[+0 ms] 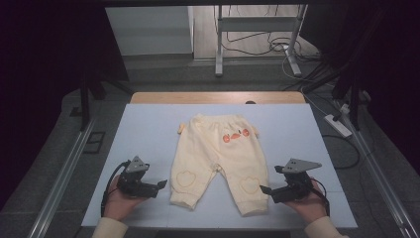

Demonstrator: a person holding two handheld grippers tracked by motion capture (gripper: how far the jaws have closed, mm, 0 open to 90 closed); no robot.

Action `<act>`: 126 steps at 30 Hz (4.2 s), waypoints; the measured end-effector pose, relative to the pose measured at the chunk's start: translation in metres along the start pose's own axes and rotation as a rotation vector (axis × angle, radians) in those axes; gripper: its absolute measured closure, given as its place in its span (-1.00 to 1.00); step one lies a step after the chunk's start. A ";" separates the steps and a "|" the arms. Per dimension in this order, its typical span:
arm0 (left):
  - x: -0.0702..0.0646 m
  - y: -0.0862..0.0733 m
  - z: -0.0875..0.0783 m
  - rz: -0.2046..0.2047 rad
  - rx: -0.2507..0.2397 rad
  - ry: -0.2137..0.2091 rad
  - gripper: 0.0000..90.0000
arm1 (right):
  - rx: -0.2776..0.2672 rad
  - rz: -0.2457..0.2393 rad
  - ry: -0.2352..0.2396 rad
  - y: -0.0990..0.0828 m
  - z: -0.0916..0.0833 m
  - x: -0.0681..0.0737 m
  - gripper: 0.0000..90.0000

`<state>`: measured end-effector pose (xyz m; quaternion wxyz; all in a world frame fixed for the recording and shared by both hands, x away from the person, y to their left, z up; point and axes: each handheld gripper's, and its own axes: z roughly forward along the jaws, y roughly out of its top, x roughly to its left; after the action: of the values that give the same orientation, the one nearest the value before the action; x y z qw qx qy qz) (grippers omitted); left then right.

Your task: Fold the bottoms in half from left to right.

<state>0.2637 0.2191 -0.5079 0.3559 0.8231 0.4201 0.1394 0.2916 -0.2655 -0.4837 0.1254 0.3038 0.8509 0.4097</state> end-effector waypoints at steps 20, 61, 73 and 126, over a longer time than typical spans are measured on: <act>0.002 0.001 0.000 -0.008 -0.011 0.000 -0.79 | -0.026 -0.006 0.052 0.015 0.014 0.019 -0.69; 0.001 0.003 -0.001 0.009 -0.017 -0.015 -0.77 | 0.011 -0.124 0.215 0.058 0.085 0.092 -0.68; 0.001 0.003 0.000 0.009 -0.015 -0.016 -0.77 | 0.024 -0.140 0.240 0.065 0.096 0.108 -0.68; 0.007 0.006 0.002 -0.007 -0.028 -0.020 -0.77 | 0.131 -0.271 0.335 0.088 0.167 0.178 -0.53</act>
<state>0.2724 0.2210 -0.5051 0.3721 0.8180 0.4173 0.1356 0.2659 -0.0092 -0.5147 0.0163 0.1217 0.9177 0.3778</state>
